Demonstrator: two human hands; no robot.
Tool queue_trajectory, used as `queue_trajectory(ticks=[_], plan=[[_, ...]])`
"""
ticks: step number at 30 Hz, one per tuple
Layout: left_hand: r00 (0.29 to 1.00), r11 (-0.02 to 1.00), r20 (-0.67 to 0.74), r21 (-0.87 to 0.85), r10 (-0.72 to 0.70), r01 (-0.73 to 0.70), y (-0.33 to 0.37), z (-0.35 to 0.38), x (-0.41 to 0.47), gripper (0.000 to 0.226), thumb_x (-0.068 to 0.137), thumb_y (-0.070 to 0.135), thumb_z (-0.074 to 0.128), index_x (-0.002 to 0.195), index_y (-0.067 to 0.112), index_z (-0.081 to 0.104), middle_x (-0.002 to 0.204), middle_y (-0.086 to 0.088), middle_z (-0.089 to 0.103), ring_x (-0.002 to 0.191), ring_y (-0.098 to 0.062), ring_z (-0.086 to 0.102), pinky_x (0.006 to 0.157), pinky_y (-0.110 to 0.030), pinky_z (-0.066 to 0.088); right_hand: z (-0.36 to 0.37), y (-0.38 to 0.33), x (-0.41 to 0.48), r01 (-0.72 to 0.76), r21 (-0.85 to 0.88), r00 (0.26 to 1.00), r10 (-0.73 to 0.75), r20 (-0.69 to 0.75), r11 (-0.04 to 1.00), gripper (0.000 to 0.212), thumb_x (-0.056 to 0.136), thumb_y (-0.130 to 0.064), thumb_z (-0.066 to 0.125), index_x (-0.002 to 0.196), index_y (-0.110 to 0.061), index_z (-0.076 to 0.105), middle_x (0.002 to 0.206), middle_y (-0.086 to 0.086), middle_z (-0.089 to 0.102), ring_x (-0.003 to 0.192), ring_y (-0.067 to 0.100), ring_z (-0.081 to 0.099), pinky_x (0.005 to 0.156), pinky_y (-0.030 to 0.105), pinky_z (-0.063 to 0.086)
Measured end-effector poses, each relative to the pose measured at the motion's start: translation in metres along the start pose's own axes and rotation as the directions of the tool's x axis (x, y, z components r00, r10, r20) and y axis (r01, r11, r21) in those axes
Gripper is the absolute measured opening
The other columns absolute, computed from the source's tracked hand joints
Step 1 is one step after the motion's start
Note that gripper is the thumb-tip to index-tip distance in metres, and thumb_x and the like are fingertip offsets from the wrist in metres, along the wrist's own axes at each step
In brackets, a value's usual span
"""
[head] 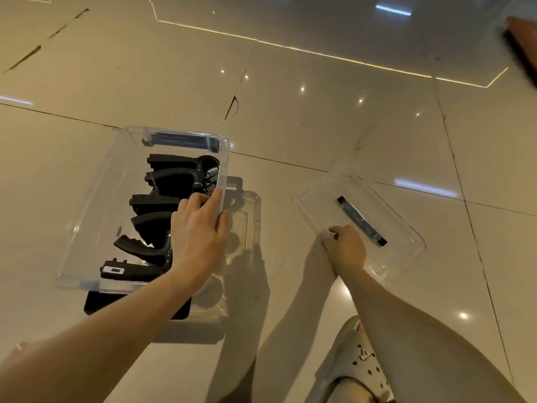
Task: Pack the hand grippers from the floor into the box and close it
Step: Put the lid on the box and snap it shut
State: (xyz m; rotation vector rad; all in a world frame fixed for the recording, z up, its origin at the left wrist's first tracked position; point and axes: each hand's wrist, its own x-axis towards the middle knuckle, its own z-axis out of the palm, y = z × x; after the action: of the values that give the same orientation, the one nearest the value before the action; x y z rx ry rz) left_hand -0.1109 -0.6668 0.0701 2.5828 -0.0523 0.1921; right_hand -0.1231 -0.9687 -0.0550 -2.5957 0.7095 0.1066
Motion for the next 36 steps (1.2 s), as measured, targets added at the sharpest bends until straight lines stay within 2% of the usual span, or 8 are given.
queue_trajectory(ticks=[4, 8, 11, 21, 24, 29, 32, 36], plan=[[1.0, 1.0, 0.025, -0.012, -0.007, 0.008, 0.007, 0.009, 0.002, 0.045, 0.101, 0.033, 0.052, 0.145, 0.023, 0.049, 0.111, 0.0, 0.053, 0.1, -0.019, 0.043, 0.09, -0.039, 0.039, 0.014, -0.002, 0.001, -0.018, 0.144, 0.997, 0.028, -0.07, 0.989, 0.021, 0.089, -0.022, 0.068, 0.11, -0.019, 0.071, 0.092, -0.002, 0.066, 0.084, 0.019, 0.063, 0.074, 0.034, 0.053], [0.999, 0.999, 0.035, -0.038, -0.014, 0.015, 0.011, 0.016, 0.001, 0.043, 0.101, 0.034, 0.051, 0.143, 0.024, 0.051, 0.11, 0.002, 0.052, 0.099, -0.018, 0.042, 0.089, -0.041, 0.04, 0.023, -0.005, -0.003, -0.003, 0.149, 0.998, 0.012, -0.055, 0.989, 0.011, 0.091, -0.014, 0.065, 0.099, -0.018, 0.071, 0.095, -0.002, 0.065, 0.087, 0.019, 0.061, 0.075, 0.033, 0.051], [0.999, 1.0, 0.032, -0.017, -0.015, 0.016, 0.006, 0.014, 0.002, 0.044, 0.101, 0.035, 0.051, 0.143, 0.024, 0.051, 0.112, 0.002, 0.053, 0.1, -0.017, 0.043, 0.09, -0.039, 0.039, 0.022, -0.009, -0.004, 0.03, 0.123, 0.998, -0.023, -0.059, 0.992, 0.011, 0.092, -0.012, 0.062, 0.095, -0.018, 0.071, 0.094, -0.003, 0.064, 0.085, 0.018, 0.059, 0.072, 0.031, 0.046], [0.998, 1.0, 0.054, -0.012, 0.009, -0.008, -0.01, -0.001, 0.005, 0.048, 0.101, 0.036, 0.052, 0.147, 0.023, 0.047, 0.112, -0.001, 0.055, 0.102, -0.02, 0.045, 0.092, -0.04, 0.039, -0.014, -0.074, -0.015, 0.123, 0.253, 0.992, -0.117, -0.039, 0.96, 0.016, 0.084, -0.004, 0.062, 0.075, -0.017, 0.067, 0.075, -0.003, 0.066, 0.07, 0.014, 0.062, 0.065, 0.032, 0.053], [0.993, 0.999, 0.112, 0.02, 0.042, -0.045, -0.015, -0.005, 0.007, 0.051, 0.101, 0.041, 0.051, 0.148, 0.023, 0.046, 0.115, -0.001, 0.058, 0.106, -0.021, 0.048, 0.092, -0.039, 0.04, -0.034, -0.106, -0.022, 0.215, 0.28, 0.975, -0.19, -0.115, 0.936, 0.015, 0.082, -0.01, 0.068, 0.068, -0.015, 0.065, 0.067, -0.004, 0.063, 0.061, 0.009, 0.059, 0.058, 0.028, 0.049], [0.985, 0.998, 0.16, -0.014, 0.062, -0.061, -0.01, -0.039, 0.016, 0.052, 0.098, 0.047, 0.054, 0.146, 0.027, 0.048, 0.116, 0.004, 0.056, 0.109, -0.017, 0.047, 0.099, -0.037, 0.04, -0.08, -0.171, -0.037, 0.305, 0.416, 0.947, -0.228, -0.224, 0.857, 0.015, 0.083, -0.013, 0.074, 0.069, -0.012, 0.069, 0.068, -0.001, 0.067, 0.068, 0.017, 0.064, 0.064, 0.028, 0.05], [0.987, 0.995, 0.141, -0.08, 0.072, -0.062, 0.002, -0.076, 0.031, 0.054, 0.097, 0.046, 0.058, 0.146, 0.025, 0.05, 0.125, 0.0, 0.056, 0.12, -0.021, 0.049, 0.106, -0.04, 0.04, -0.117, -0.215, -0.054, 0.357, 0.454, 0.93, -0.261, -0.26, 0.817, 0.014, 0.086, -0.015, 0.076, 0.073, -0.013, 0.073, 0.067, -0.004, 0.068, 0.066, 0.012, 0.064, 0.064, 0.027, 0.052], [0.996, 0.973, 0.088, -0.227, -0.008, 0.028, 0.008, -0.119, 0.047, 0.046, 0.093, 0.046, 0.06, 0.134, 0.026, 0.06, 0.124, 0.0, 0.063, 0.115, -0.021, 0.058, 0.101, -0.043, 0.048, -0.158, -0.275, -0.078, 0.378, 0.572, 0.924, -0.255, -0.285, 0.728, 0.01, 0.088, -0.013, 0.074, 0.078, -0.012, 0.074, 0.07, -0.003, 0.069, 0.067, 0.01, 0.063, 0.073, 0.033, 0.06]])
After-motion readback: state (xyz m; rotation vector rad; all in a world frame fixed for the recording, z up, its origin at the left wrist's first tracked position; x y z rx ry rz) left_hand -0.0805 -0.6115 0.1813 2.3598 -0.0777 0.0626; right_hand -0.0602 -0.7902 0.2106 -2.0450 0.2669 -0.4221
